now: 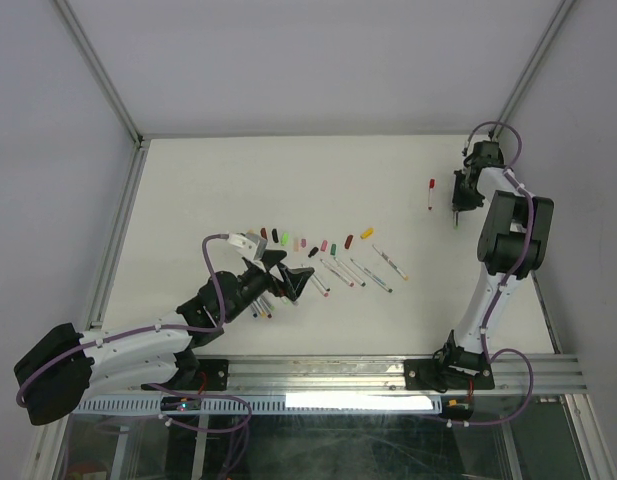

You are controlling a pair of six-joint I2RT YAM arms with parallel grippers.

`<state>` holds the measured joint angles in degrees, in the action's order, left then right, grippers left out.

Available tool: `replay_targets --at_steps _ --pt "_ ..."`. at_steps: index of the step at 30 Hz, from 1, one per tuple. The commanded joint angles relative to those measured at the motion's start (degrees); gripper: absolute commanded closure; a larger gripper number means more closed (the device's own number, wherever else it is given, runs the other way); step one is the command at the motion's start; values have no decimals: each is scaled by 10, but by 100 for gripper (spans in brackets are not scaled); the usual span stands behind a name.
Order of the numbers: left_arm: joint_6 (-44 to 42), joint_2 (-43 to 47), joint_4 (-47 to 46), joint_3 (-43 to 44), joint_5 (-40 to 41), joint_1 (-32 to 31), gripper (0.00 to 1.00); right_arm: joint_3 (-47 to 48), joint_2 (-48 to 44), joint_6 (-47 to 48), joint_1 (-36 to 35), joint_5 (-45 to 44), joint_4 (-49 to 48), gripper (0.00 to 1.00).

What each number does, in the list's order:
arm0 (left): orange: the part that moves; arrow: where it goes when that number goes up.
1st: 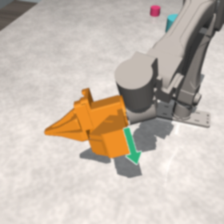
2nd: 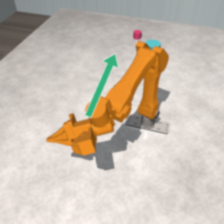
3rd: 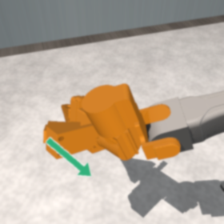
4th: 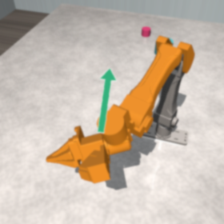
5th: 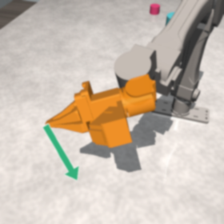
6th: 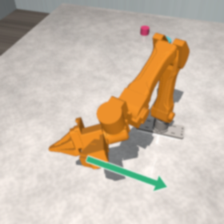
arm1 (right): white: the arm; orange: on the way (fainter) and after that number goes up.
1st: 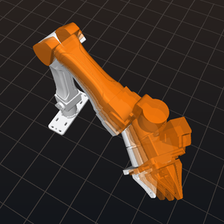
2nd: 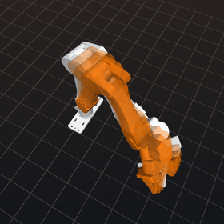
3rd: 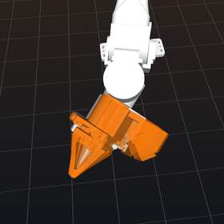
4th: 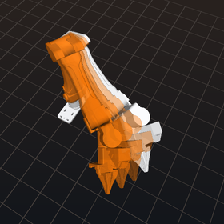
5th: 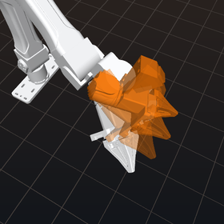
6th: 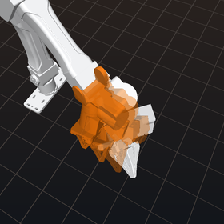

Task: Open the pen caps
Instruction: Pick up the pen from the center of the board.

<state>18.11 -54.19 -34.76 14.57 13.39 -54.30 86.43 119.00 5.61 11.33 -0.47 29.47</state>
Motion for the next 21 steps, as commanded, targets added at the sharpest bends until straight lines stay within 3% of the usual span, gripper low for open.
replay_targets --at_steps 1,6,15,21 --pt "15 3 -39 -1 -14 2 1 -30 0 20 0 -12 13 91" --pt "35 -38 -96 10 -49 2 1 -58 -39 28 1 14 9 100" --pt "136 -198 -235 94 -176 3 1 -111 -128 37 5 103 -7 100" --pt "197 -268 -242 143 -169 3 1 -117 -145 35 8 134 -4 100"
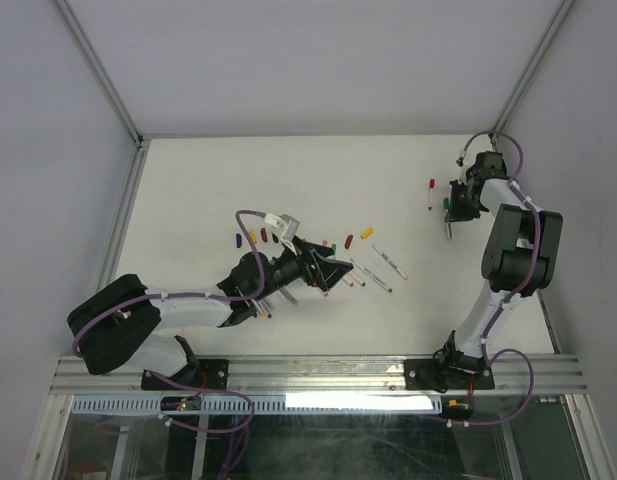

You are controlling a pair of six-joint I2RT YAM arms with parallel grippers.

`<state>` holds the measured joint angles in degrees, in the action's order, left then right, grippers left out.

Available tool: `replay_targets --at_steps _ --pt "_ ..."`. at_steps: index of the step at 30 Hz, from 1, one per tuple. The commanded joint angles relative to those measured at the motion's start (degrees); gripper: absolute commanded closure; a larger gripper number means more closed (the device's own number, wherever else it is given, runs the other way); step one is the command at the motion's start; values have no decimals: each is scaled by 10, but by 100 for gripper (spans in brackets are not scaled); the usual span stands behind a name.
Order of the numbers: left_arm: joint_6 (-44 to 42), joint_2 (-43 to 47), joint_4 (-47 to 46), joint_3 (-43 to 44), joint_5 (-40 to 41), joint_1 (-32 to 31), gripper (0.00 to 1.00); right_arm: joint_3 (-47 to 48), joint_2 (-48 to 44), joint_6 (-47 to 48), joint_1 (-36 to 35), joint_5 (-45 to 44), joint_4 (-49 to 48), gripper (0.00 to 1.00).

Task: Open the pen caps
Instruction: Pick up the pen from the center of the board.

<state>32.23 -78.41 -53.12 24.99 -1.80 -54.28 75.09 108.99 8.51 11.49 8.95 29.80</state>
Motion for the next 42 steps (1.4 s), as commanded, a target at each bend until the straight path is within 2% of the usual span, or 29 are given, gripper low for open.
replay_targets --at_steps 1,6,12,19,25,37,42 --pt "63 -30 -61 47 -14 3 1 -5 -49 6 6 47 -7 100" --pt "96 -101 -81 83 2 3 1 -13 -73 -2 6 93 -9 100" --pt "132 -187 -92 144 35 9 3 -37 -107 -12 5 209 -27 100" --pt "193 -299 -100 250 -18 50 14 -68 -135 -31 -14 337 -65 100" --pt "243 -390 -114 347 -64 91 15 -84 -153 -29 -48 412 -85 100" --pt "304 -466 -99 454 -62 119 15 -108 -192 -33 -109 468 -123 100" --pt "309 -471 -98 470 -60 119 28 -106 -187 -23 -124 471 -114 100"
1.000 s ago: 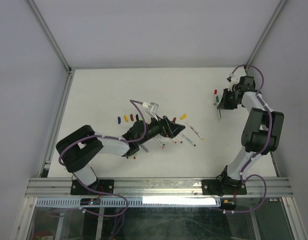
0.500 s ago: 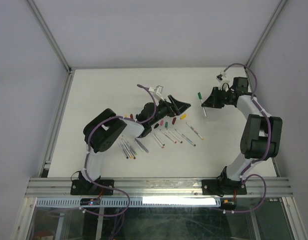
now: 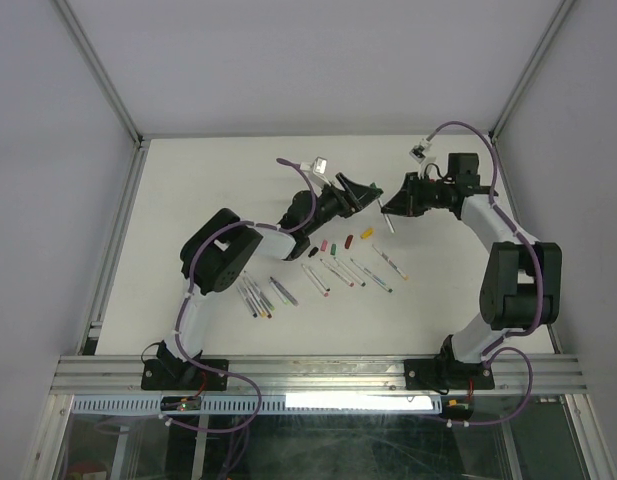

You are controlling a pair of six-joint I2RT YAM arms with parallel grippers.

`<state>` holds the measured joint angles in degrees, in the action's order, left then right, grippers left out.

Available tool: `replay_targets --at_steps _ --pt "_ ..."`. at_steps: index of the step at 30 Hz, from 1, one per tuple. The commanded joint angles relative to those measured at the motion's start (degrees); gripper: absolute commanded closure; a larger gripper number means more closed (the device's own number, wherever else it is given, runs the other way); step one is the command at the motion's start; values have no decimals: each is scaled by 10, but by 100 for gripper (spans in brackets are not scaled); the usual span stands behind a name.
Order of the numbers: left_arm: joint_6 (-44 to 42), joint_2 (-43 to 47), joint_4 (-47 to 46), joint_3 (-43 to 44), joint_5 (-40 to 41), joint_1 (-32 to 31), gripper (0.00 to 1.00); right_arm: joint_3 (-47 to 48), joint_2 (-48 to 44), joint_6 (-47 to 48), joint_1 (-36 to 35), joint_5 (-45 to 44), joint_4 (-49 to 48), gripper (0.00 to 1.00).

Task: Open the pen caps
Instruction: Pick up the pen from the center of the board, then open the pen cap from the pen.

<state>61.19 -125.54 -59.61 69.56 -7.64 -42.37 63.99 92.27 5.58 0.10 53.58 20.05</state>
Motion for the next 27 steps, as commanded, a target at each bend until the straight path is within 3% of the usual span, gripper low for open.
replay_targets --at_steps 1,8,15,18,19,23,25,27 --pt "18 1 -31 23 1 0 31 6 -19 10 -13 25 -14 100" --pt "16 3 -31 22 -2 3 56 9 -20 27 -30 19 -2 100" --pt "16 10 -47 12 -15 5 100 10 -22 36 -43 7 3 100" --pt "15 22 -70 -10 -16 5 100 13 -24 38 -43 14 5 100" --pt "12 28 -80 -20 -16 5 100 16 -24 46 -43 22 13 95" --pt "-12 66 -165 -93 -10 5 100 11 -36 53 -41 53 21 42" --pt "-24 85 -207 -127 -5 4 100 6 -45 60 -43 69 22 29" --pt "-32 100 -232 -150 -2 4 100 -2 -54 58 -54 69 15 24"
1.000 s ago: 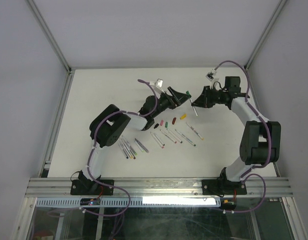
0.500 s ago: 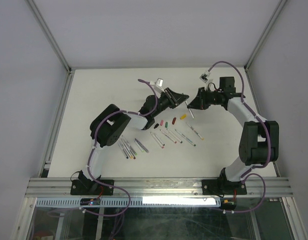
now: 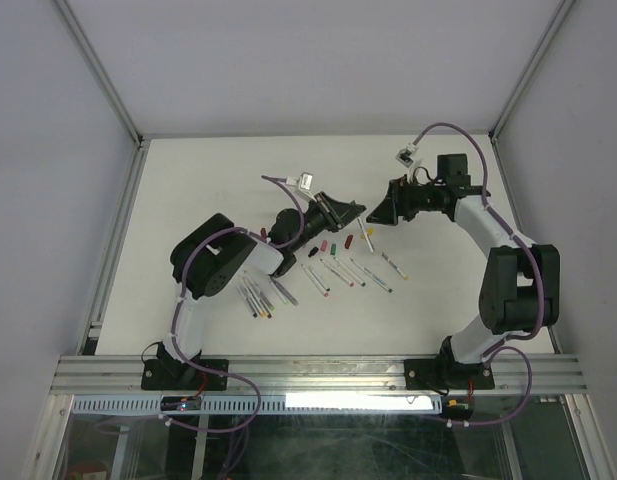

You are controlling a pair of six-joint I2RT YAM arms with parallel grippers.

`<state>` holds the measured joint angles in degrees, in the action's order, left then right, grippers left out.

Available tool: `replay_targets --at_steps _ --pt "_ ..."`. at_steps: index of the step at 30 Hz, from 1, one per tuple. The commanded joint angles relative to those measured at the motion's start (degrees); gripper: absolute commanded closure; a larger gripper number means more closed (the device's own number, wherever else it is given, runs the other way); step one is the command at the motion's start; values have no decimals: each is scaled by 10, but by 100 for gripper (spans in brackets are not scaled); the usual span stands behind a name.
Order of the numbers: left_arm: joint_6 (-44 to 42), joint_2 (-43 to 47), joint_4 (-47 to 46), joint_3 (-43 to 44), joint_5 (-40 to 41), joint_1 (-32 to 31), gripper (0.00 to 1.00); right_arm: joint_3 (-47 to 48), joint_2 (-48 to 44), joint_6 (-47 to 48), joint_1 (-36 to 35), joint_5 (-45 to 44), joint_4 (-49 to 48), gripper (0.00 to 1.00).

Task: Open the pen caps
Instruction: Open the pen cap from the pen.

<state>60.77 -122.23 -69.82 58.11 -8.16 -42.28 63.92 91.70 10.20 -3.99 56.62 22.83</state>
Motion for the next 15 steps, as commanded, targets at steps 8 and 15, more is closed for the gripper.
replay_targets --at_steps 8,15 --pt "-46 93 -165 -65 15 -4 100 -6 -46 11 -72 8 -17 34" --pt "-68 113 -165 -83 47 -2 100 4 -46 22 -106 -6 -2 91"
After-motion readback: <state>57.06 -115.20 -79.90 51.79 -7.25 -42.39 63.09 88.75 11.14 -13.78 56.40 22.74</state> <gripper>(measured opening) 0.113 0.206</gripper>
